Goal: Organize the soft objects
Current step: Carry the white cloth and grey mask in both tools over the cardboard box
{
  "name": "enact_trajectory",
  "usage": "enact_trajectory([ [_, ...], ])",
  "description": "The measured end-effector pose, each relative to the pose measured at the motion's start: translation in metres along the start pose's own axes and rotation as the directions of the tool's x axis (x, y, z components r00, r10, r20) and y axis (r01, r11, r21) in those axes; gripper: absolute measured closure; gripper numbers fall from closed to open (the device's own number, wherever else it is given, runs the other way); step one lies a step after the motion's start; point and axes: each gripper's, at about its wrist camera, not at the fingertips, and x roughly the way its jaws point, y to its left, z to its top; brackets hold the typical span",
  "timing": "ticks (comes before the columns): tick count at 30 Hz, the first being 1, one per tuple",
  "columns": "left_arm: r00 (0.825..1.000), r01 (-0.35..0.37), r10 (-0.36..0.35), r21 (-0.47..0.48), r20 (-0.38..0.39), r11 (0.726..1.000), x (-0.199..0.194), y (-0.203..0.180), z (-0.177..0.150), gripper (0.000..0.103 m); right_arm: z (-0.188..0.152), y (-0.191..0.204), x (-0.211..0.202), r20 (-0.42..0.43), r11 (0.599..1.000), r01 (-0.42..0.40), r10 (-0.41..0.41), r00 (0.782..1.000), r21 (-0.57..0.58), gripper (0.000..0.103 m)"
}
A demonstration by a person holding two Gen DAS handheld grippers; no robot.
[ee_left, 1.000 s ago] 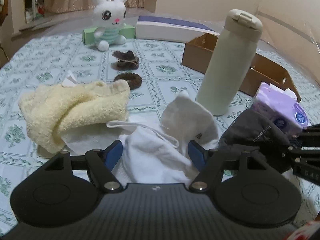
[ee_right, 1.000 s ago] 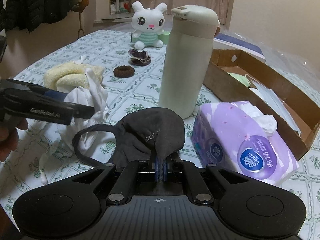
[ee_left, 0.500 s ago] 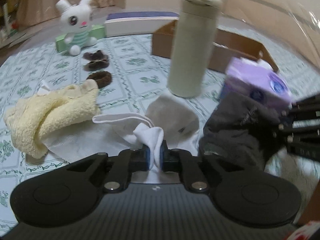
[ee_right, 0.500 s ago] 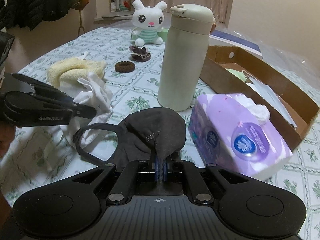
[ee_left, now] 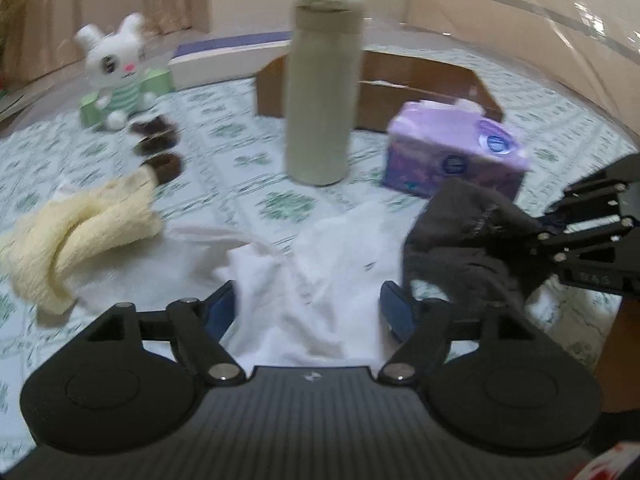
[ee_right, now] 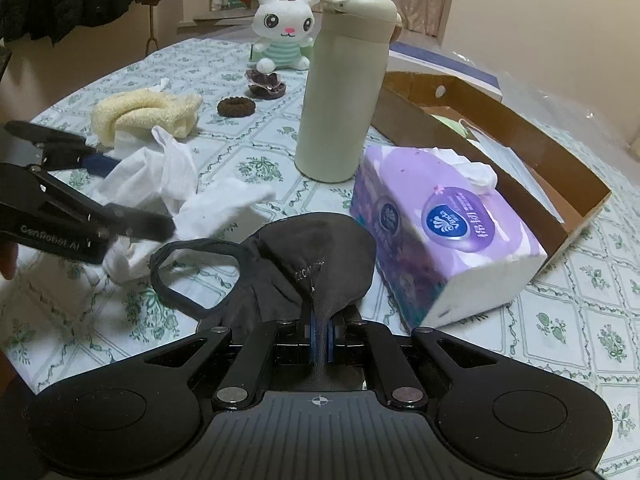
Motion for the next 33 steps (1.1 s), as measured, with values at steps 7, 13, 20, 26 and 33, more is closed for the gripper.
enact_trajectory([
  [7, 1.0, -0.024, 0.027, 0.205, -0.015, 0.979, 0.023, -0.026, 0.005, 0.029, -0.01, -0.004, -0.005, -0.012, 0.999, 0.03, -0.03, 0.999, -0.032, 0.098],
  [13, 0.998, -0.053, 0.06, 0.286, -0.014, 0.957, 0.04, -0.027, 0.008, 0.031, -0.02, -0.008, -0.009, -0.024, 0.999, 0.044, -0.045, 0.999, -0.029, 0.098],
  [20, 0.997, -0.042, 0.06, 0.322, -0.045, 0.946, 0.05, -0.029, 0.018, 0.051, -0.02, -0.008, -0.01, -0.025, 0.999, 0.04, -0.04, 0.999, -0.017, 0.098],
  [26, 0.995, -0.024, 0.054, 0.336, -0.081, 0.942, 0.053, -0.039, 0.021, 0.083, -0.022, -0.01, -0.012, -0.023, 0.999, 0.037, -0.037, 0.999, -0.004, 0.098],
  [33, 0.994, -0.002, 0.033, 0.288, -0.102, 0.958, 0.038, -0.048, 0.013, 0.089, -0.026, -0.013, -0.019, -0.019, 0.999, 0.034, -0.034, 0.999, 0.019, 0.098],
])
